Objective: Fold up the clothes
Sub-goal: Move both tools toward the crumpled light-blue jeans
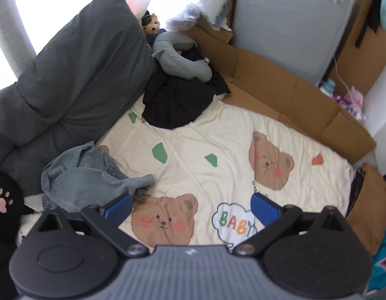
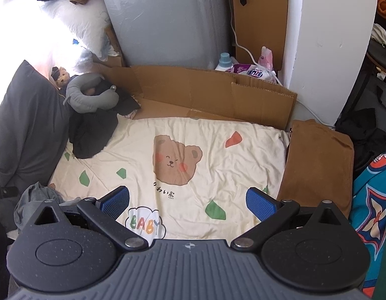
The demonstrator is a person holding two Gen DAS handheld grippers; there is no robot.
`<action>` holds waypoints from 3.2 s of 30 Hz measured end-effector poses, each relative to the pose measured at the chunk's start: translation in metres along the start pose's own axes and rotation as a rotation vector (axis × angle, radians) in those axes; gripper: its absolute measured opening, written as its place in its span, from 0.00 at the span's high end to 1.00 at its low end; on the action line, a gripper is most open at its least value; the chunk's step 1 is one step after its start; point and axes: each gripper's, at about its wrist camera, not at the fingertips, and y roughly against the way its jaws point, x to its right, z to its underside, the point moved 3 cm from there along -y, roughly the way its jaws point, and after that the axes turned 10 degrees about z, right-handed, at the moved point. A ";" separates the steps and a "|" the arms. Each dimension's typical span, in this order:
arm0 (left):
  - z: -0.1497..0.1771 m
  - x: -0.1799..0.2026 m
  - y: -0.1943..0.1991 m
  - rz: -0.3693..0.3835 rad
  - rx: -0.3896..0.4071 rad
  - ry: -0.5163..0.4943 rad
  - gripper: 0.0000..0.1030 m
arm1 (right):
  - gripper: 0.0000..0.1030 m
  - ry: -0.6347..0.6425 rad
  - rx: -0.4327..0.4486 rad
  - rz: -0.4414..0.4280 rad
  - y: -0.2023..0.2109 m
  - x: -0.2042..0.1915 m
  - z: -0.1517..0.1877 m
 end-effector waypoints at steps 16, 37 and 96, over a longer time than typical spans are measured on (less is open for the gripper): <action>-0.026 -0.085 -0.005 -0.042 0.053 0.128 0.04 | 0.01 0.012 0.016 -0.079 -0.018 -0.021 -0.019; -0.030 -0.153 -0.045 -0.083 0.042 0.215 0.13 | 0.01 0.105 0.023 -0.140 -0.083 -0.065 -0.046; 0.101 -0.389 -0.203 -0.281 0.129 0.748 0.40 | 0.15 0.700 -0.095 -0.617 -0.328 -0.295 0.067</action>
